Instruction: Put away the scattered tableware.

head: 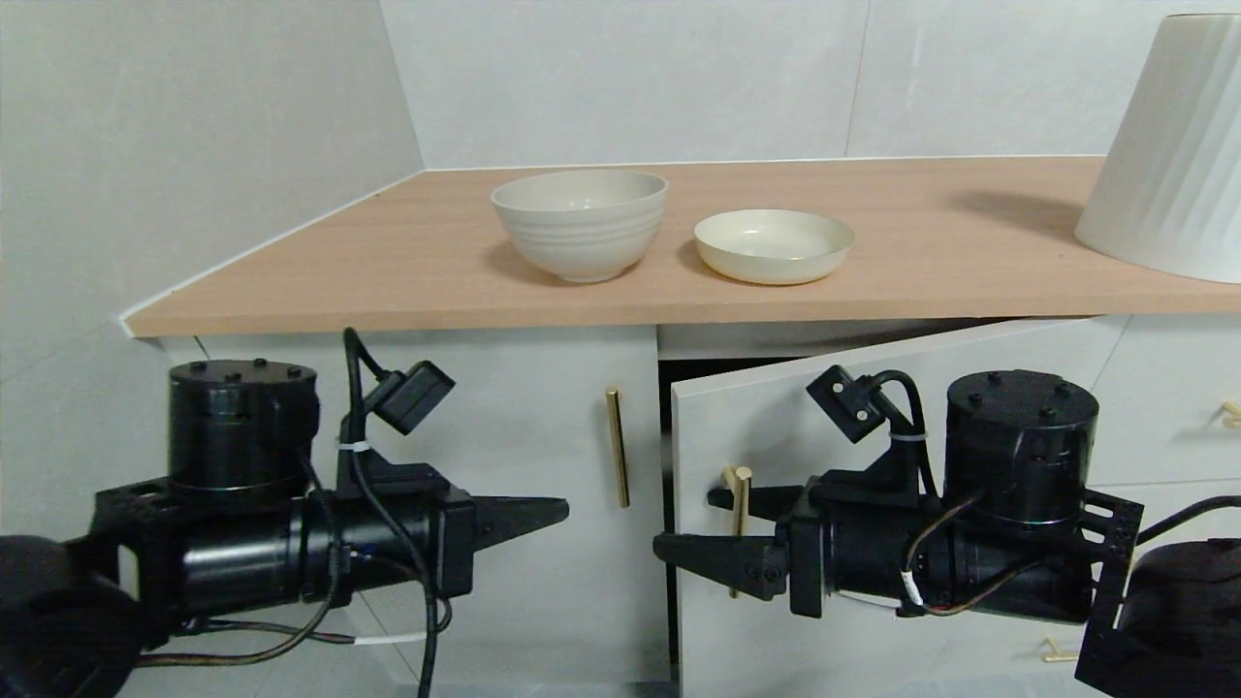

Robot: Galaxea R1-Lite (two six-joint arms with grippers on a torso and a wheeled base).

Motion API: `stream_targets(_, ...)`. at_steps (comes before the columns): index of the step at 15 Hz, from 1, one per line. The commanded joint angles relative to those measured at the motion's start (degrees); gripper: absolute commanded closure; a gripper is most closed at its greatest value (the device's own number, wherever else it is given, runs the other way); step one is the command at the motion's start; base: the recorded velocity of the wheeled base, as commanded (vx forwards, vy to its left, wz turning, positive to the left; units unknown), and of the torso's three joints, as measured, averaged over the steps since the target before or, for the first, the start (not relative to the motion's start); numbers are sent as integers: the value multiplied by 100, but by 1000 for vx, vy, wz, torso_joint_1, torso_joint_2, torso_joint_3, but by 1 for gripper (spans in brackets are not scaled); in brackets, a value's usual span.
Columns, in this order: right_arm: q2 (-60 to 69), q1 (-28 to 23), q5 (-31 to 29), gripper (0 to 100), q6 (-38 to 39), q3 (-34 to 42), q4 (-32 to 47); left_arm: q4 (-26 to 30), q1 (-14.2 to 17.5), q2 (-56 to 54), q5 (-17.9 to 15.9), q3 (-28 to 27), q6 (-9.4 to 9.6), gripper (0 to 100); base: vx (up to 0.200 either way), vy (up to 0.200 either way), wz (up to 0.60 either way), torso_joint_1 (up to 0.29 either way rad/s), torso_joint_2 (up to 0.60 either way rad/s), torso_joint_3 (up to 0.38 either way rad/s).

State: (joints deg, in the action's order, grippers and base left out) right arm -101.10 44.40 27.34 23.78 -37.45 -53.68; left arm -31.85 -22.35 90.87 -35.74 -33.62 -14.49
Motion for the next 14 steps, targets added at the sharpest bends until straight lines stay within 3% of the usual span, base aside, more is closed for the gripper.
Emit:
stream_targets(1,-24,-1,-1,0,3,18,15,-339,-235,810,59,-189,-10,100,0,0,0,0,0,0)
stream_targets(2,-24,-1,-1,0,3,27,15,-814,-341,1065,173,-136,-36,100,0,0,0,0,0,0)
stream_targets(5,-24,7,-1,0,3,36,15,-2325,-692,1899,946,-30,-256,100,0,0,0,0,0,0)
stream_targets(6,-24,7,-1,0,3,36,15,-2598,-754,2040,1052,-22,-300,100,0,0,0,0,0,0)
stream_targets(7,-42,7,-1,0,3,45,15,-3239,-877,2339,1175,14,-344,100,0,0,0,0,0,0)
stream_targets(9,-42,7,-1,0,3,45,15,-3828,-938,2603,1254,31,-352,100,0,0,0,0,0,0)
stream_targets(11,-59,7,-1,0,3,71,15,-4988,-1132,3218,1474,22,-352,100,0,0,0,0,0,0)
stream_targets(13,-59,7,-1,0,3,89,15,-5199,-1158,3306,1518,22,-352,100,0,0,0,0,0,0)
stream_targets(14,-42,-1,-1,0,-14,124,15,-5621,-1220,3464,1544,14,-449,100,0,0,0,0,0,0)
